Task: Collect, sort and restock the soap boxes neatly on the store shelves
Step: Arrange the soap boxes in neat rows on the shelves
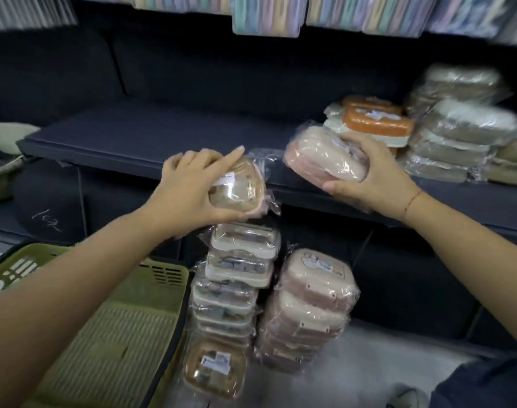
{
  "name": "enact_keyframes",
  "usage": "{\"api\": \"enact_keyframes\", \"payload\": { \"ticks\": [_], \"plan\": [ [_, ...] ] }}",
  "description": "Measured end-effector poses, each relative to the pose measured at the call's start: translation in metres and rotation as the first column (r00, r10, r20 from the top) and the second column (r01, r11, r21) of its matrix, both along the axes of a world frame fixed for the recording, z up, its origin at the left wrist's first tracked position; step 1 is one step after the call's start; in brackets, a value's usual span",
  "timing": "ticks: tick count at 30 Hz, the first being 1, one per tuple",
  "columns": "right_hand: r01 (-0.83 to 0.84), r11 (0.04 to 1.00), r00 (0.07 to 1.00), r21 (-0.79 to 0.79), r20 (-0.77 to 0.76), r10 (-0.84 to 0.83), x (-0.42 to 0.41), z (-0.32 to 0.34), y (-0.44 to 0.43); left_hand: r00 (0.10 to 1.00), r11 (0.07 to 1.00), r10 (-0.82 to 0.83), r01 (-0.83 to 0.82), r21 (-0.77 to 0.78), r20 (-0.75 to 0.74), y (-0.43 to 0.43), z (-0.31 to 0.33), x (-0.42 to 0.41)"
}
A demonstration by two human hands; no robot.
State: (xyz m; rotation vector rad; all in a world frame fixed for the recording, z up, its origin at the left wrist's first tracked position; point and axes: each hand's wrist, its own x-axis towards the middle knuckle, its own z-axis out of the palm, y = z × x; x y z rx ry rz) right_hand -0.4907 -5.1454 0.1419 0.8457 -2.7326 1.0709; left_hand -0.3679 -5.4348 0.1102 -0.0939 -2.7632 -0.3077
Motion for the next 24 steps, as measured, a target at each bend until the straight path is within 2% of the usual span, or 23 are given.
{"api": "enact_keyframes", "payload": {
  "ticks": [3, 8, 10, 14, 18, 21, 24],
  "plan": [
    [0.084, 0.996, 0.996, 0.001, -0.029, -0.084, -0.046, -0.004, -0.042, 0.996, 0.995, 0.094, -0.094, 0.045, -0.008, -0.012, 0.010, -0.044],
    [0.158, 0.972, 0.987, 0.173, -0.043, -0.153, -0.102, -0.013, -0.106, 0.979, 0.976, 0.194, -0.186, 0.114, -0.066, -0.036, 0.004, -0.089],
    [0.169, 0.948, 0.984, 0.269, -0.094, -0.149, -0.120, -0.017, -0.124, 0.975, 0.968, 0.196, -0.175, 0.179, -0.105, -0.048, -0.001, -0.099],
    [0.148, 0.904, 0.986, 0.402, -0.133, -0.102, -0.151, -0.023, -0.149, 0.965, 0.905, 0.180, -0.087, 0.416, -0.191, -0.058, -0.007, -0.114],
    [0.166, 0.860, 0.975, 0.483, -0.214, -0.068, -0.187, -0.024, -0.160, 0.967, 0.819, 0.190, -0.063, 0.570, -0.167, -0.070, -0.019, -0.127],
    [0.192, 0.852, 0.973, 0.488, -0.204, -0.103, -0.213, -0.023, -0.161, 0.975, 0.795, 0.166, -0.044, 0.605, -0.148, -0.071, -0.020, -0.130],
    [0.248, 0.828, 0.966, 0.502, -0.195, -0.171, -0.232, -0.019, -0.158, 0.976, 0.823, 0.148, -0.031, 0.568, -0.160, -0.071, -0.021, -0.131]
  ]
}}
